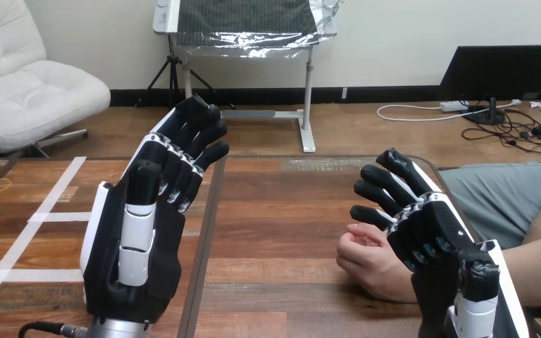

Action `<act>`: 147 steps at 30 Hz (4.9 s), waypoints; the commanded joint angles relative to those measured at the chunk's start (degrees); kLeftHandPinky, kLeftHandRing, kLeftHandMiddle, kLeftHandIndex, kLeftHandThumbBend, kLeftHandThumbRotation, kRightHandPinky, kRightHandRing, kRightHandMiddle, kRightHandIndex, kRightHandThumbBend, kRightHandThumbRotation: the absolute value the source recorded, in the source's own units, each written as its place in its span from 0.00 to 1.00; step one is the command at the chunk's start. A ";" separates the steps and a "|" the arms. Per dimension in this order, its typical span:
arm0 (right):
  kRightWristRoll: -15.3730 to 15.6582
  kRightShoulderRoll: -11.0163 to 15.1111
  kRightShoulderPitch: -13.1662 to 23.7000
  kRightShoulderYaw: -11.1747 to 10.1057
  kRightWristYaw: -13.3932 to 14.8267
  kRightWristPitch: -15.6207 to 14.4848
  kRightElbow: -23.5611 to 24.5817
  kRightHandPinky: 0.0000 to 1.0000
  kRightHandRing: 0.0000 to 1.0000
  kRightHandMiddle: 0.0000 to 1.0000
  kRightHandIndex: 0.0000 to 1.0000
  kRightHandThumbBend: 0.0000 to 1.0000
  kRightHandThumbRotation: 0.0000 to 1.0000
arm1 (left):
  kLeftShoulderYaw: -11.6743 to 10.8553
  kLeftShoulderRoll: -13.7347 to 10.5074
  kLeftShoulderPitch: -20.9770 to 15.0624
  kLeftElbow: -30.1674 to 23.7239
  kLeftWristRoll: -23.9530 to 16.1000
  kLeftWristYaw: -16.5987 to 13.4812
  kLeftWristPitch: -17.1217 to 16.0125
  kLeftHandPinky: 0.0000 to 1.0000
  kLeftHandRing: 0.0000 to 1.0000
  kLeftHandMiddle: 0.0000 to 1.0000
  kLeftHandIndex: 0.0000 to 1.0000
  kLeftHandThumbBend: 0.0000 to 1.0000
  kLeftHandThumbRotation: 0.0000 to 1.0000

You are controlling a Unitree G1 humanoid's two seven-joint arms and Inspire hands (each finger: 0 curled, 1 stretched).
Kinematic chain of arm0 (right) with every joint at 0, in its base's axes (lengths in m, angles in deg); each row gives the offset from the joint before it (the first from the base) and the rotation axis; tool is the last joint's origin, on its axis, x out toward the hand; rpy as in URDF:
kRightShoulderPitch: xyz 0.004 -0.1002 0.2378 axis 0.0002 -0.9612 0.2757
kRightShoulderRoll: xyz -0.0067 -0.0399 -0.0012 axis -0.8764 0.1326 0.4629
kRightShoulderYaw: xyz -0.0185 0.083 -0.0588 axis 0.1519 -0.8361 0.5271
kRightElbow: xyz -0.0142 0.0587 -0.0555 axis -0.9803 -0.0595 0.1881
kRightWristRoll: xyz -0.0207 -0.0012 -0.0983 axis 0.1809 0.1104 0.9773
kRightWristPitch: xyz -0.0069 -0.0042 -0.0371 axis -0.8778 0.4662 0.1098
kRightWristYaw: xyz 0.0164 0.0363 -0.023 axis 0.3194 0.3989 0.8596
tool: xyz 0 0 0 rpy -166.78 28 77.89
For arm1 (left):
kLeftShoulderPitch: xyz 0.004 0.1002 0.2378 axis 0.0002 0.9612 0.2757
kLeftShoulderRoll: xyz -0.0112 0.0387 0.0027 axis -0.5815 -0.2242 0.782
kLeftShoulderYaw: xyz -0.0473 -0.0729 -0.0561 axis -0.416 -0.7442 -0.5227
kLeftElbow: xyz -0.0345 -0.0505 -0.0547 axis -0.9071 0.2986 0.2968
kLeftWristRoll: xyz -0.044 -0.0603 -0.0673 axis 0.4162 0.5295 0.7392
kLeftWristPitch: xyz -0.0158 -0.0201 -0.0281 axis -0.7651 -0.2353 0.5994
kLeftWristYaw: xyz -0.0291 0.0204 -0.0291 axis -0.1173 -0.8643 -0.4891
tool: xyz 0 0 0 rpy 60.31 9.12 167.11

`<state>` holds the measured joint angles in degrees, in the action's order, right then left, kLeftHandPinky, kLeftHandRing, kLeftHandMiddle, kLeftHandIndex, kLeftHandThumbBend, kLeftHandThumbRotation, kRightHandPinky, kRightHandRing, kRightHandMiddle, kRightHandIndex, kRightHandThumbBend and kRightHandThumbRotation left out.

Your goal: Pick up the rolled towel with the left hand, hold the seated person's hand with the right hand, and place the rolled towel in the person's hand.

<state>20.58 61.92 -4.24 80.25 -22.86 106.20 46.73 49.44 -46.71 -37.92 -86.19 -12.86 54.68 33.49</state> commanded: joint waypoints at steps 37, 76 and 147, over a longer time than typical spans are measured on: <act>0.86 -0.53 2.53 -0.82 0.29 -0.17 2.10 0.77 0.85 0.86 0.88 0.75 1.00 | -3.41 1.99 -1.90 -1.27 -19.10 -12.96 -1.82 0.72 0.85 0.88 0.86 1.00 0.04; 0.40 -0.28 3.63 -0.53 -0.39 -1.38 2.08 0.78 0.85 0.86 0.88 0.74 1.00 | -6.78 3.10 -9.68 -1.87 -58.92 -36.81 21.87 0.72 0.87 0.91 0.88 1.00 0.00; 1.52 -1.30 4.46 -0.42 0.10 -0.24 1.22 0.76 0.83 0.84 0.87 0.76 1.00 | -0.62 2.03 -29.26 18.01 -69.14 -41.23 60.94 0.97 0.94 0.96 0.92 0.95 0.27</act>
<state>22.10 61.61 -2.61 80.13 -22.89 104.47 46.73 47.54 -43.32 -62.05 -69.49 -80.41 14.30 93.35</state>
